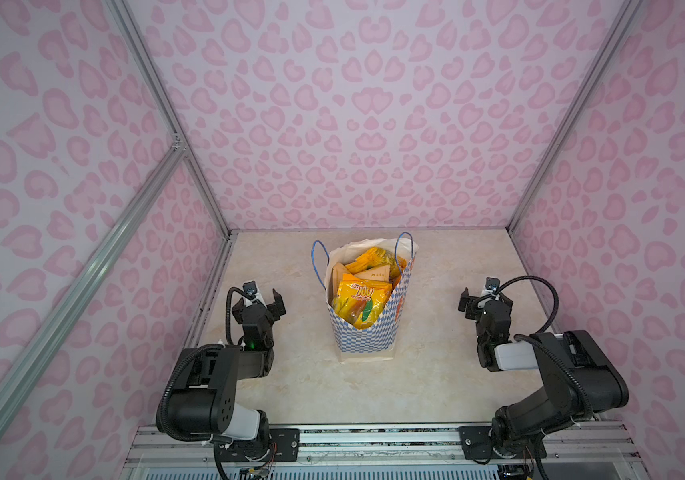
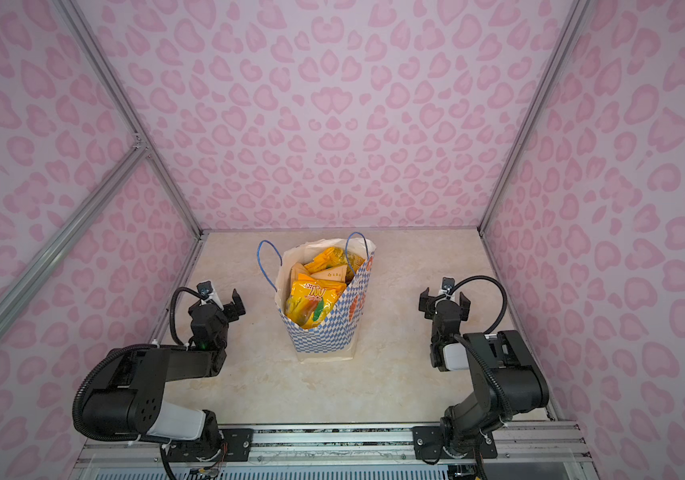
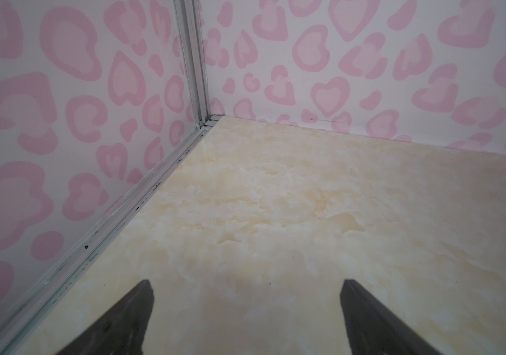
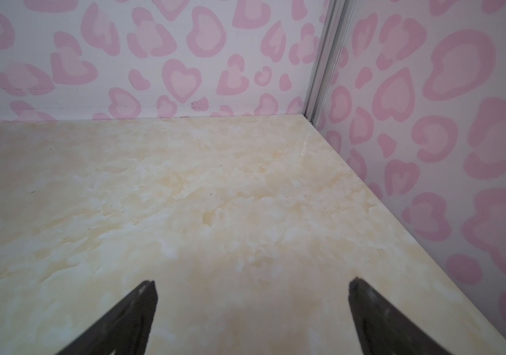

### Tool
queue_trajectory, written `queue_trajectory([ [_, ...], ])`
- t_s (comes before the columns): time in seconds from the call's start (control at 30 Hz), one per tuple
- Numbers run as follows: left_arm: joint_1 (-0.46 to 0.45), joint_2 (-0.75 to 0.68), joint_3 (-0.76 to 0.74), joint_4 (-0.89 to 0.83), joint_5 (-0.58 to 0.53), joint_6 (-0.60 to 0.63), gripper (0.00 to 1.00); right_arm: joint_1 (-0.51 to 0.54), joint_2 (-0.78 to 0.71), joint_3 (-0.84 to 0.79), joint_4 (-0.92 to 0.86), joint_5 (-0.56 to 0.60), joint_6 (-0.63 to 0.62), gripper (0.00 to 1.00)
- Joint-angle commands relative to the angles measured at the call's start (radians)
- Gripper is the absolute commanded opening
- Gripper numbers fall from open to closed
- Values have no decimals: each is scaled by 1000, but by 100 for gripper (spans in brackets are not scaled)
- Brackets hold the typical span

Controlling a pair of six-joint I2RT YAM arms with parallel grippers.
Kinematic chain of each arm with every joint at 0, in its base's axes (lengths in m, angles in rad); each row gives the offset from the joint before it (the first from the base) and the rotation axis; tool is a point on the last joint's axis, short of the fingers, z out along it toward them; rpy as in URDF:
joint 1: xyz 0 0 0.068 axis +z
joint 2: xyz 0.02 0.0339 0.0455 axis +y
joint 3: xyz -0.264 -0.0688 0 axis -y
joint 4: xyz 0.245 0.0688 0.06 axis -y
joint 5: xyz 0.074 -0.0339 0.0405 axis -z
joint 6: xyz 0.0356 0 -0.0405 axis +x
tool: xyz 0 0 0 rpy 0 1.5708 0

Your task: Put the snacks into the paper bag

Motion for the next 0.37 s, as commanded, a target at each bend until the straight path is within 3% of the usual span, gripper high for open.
queue_trajectory([
  [0.0,1,-2,9,8,2,-2,97,1,4,-5,27,12,1,100],
  [0.33,6,-2,14,-2,12,-2,97,1,5,-5,27,12,1,100],
])
